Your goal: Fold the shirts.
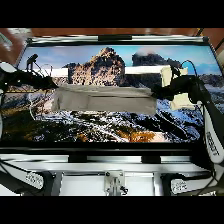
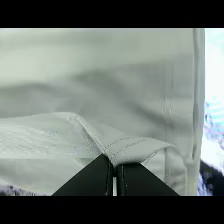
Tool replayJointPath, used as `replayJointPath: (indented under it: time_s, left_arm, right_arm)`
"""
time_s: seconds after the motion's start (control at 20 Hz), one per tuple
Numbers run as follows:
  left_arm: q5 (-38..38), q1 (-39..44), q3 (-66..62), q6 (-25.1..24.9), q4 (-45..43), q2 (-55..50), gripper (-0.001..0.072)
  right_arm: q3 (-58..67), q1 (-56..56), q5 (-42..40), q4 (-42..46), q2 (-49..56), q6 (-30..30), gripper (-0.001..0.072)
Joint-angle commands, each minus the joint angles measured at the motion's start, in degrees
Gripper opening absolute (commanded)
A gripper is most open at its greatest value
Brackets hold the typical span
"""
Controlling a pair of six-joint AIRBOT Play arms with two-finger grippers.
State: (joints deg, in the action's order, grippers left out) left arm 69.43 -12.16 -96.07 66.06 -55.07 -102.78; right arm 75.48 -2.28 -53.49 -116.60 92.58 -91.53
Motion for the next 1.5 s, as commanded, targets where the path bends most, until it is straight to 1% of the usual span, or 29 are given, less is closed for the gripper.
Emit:
replayJointPath:
  time_s: [0.0,0.1,0.15,0.2,0.25,0.3,0.4,0.5,0.55,0.6,0.65,0.7,0.8,0.9,1.15,1.2,1.25,1.35,1.4,1.45]
  left_arm:
    - [0.15,0.52,-7.39,6.08,0.09,-9.64,0.0028]
    - [0.70,0.61,-7.37,6.93,0.35,-12.28,0.0030]
    - [1.33,0.63,-7.37,6.88,0.92,-12.98,0.0078]
    - [1.75,0.63,-7.37,6.88,1.14,-13.14,0.0244]
    - [2.03,0.63,-7.43,6.86,1.16,-12.85,0.0391]
    - [3.10,0.57,-8.00,6.60,1.16,-12.55,0.0405]
    - [5.73,0.37,-9.86,6.64,1.16,-12.15,0.0403]
    - [7.98,0.39,-12.33,6.67,1.16,-12.09,0.0398]
    - [8.70,0.48,-13.20,6.69,1.42,-12.02,0.0399]
    - [9.42,0.55,-13.88,6.67,2.34,-12.00,0.0398]
    - [9.94,0.52,-14.29,6.67,3.91,-12.00,0.0398]
    - [10.40,0.52,-14.51,6.64,5.35,-12.00,0.0398]
    - [10.93,0.52,-14.51,6.45,7.74,-11.98,0.0398]
    - [10.80,0.55,-14.51,5.42,9.75,-11.93,0.0398]
    - [10.67,1.36,-14.75,1.53,16.48,-11.37,0.0398]
    - [10.64,1.84,-14.75,1.46,16.96,-11.28,0.0398]
    - [10.64,2.32,-14.75,1.49,17.03,-11.28,0.0398]
    - [10.78,3.54,-14.75,1.46,17.05,-11.26,0.0398]
    - [10.84,4.33,-14.75,0.48,17.46,-11.19,0.0398]
    - [11.19,5.22,-14.75,-1.33,18.01,-11.08,0.0397]
  right_arm:
    - [4.13,0.02,2.27,-0.31,6.86,0.68,0.0065]
    - [4.13,0.02,1.27,-0.07,8.94,0.63,0.0066]
    - [4.13,0.00,0.94,-0.09,9.35,0.52,0.0087]
    - [4.15,0.00,0.79,-0.17,9.16,-0.42,0.0230]
    - [4.15,-0.09,0.46,-0.28,8.31,-1.60,0.0460]
    - [4.15,-0.35,0.11,0.35,7.02,-2.60,0.0487]
    - [4.15,-0.90,0.17,3.87,3.78,-2.40,0.0487]
    - [4.13,-2.47,0.35,6.19,2.69,1.44,0.0488]
    - [4.13,-3.41,0.35,5.73,3.06,3.21,0.0496]
    - [4.13,-4.13,0.09,4.83,3.89,3.69,0.0506]
    - [4.13,-4.66,-0.57,3.06,5.01,3.63,0.0587]
    - [4.13,-4.90,-1.68,1.22,6.05,2.86,0.0649]
    - [4.13,-5.11,-5.11,-1.68,7.89,-1.44,0.0657]
    - [4.13,-4.98,-6.91,-2.12,9.05,-2.34,0.0657]
    - [4.13,-4.33,-6.78,-5.46,11.41,-2.21,0.0655]
    - [4.13,-3.61,-6.75,-5.51,12.02,-2.21,0.0586]
    - [4.13,-2.75,-6.45,-5.42,12.50,-2.36,0.0443]
    - [4.15,-1.33,-3.45,-5.29,11.82,-3.80,0.0121]
    - [4.15,-1.05,-1.97,-5.33,10.62,-4.55,0.0066]
    - [4.15,-1.09,-1.36,-6.25,9.05,-5.49,0.0066]
